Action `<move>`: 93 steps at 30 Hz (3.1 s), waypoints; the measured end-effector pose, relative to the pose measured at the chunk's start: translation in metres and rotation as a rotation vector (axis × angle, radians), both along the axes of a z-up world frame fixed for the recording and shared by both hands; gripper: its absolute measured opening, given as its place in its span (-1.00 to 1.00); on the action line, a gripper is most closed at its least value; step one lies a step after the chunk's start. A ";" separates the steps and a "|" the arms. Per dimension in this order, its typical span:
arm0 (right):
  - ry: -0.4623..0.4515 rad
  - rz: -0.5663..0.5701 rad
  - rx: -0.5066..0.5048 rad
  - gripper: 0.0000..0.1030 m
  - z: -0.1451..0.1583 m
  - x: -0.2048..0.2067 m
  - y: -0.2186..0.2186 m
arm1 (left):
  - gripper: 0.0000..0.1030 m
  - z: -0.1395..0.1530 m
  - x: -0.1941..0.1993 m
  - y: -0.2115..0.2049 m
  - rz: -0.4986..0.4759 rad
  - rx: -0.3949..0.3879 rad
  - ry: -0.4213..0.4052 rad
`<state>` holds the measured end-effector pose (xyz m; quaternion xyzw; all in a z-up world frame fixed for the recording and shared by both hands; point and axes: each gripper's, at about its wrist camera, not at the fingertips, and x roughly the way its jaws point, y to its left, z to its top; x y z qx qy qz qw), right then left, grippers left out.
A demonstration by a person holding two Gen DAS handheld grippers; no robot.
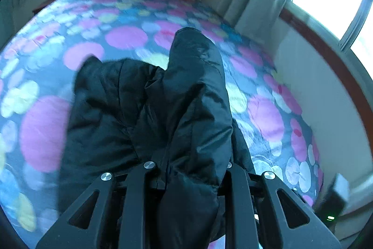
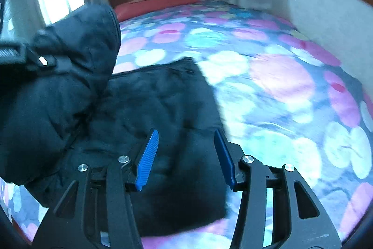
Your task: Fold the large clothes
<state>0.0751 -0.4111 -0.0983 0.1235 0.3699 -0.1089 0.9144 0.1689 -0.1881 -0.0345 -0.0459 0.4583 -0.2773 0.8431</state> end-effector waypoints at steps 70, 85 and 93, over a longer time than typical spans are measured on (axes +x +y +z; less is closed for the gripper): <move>0.063 0.070 -0.014 -0.82 -0.010 0.055 0.043 | 0.36 -0.053 -0.022 0.106 0.179 -0.076 -0.081; 0.080 0.026 0.049 -0.83 -0.069 0.067 0.000 | 0.40 -0.105 -0.001 0.051 0.109 0.056 -0.084; 0.102 0.019 0.098 -0.64 -0.030 0.050 -0.004 | 0.39 -0.066 -0.015 0.078 0.159 -0.011 -0.108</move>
